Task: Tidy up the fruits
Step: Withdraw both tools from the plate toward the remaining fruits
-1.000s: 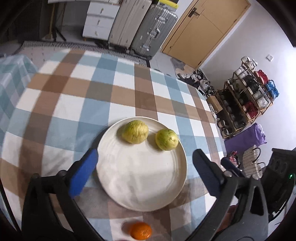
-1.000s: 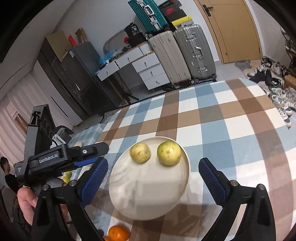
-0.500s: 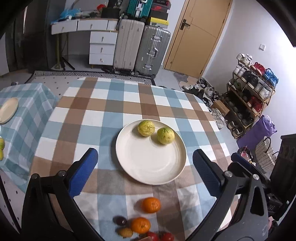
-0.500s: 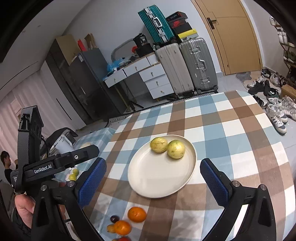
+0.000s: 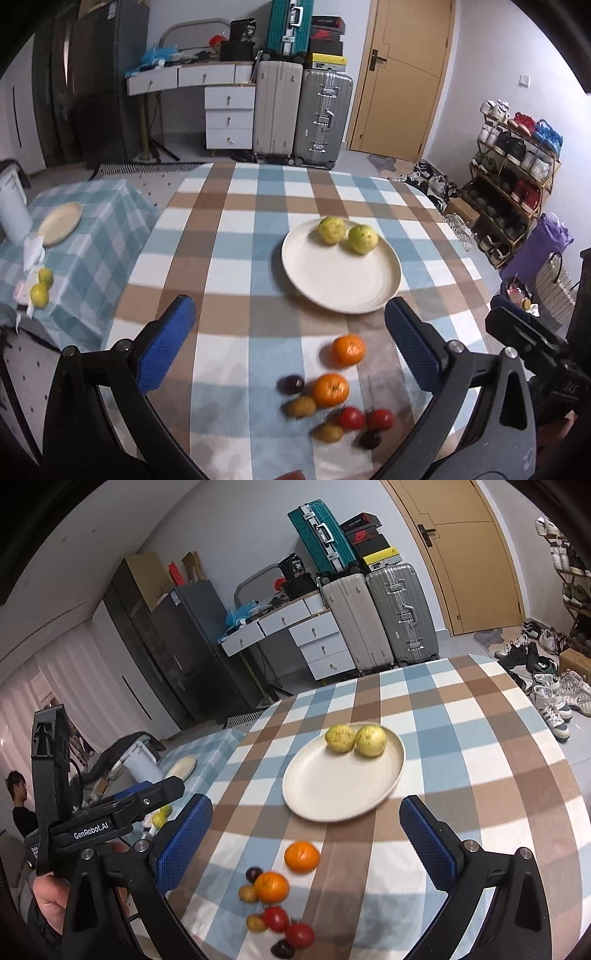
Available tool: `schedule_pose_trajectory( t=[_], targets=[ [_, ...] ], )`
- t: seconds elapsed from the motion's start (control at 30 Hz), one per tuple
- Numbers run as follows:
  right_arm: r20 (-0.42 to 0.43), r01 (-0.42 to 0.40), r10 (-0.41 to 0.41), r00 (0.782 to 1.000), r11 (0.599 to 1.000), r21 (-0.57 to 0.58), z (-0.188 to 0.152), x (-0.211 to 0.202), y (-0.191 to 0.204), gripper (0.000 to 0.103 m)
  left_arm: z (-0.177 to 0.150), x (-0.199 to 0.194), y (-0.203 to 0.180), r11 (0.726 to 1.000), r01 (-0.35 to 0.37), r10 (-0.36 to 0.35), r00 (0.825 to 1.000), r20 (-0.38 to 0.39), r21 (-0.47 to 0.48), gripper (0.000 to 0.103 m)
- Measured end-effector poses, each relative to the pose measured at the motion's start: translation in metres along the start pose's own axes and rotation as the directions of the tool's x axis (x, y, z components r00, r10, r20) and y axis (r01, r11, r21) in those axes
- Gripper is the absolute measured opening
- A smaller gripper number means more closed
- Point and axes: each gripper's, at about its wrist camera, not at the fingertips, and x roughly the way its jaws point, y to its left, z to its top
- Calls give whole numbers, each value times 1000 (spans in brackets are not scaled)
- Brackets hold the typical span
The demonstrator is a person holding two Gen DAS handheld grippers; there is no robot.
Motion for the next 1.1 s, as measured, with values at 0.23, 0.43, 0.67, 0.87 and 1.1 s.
schedule_pose_trajectory(
  t=[0.23, 0.43, 0.67, 0.87, 1.1],
  targets=[
    [-32, -11, 9, 999, 998, -56, -25, -4, 13, 103, -29, 9, 13, 1000, 29, -29, 999, -38, 7, 102],
    [-80, -4, -3, 997, 996, -89, -44, 4, 17, 103, -52, 28, 19, 998, 58, -58, 995, -76, -5, 102],
    [-156, 5, -22, 987, 994, -108, -55, 24, 19, 103, -64, 46, 22, 995, 97, -98, 988, -118, -17, 102],
    [-219, 18, -39, 975, 995, -97, -60, 48, 17, 103, -68, 57, 32, 995, 74, -83, 983, -165, -62, 102],
    [-270, 10, -39, 962, 994, -106, -59, 72, 12, 103, -63, 53, 46, 991, 67, -85, 983, -163, -115, 102]
  ],
)
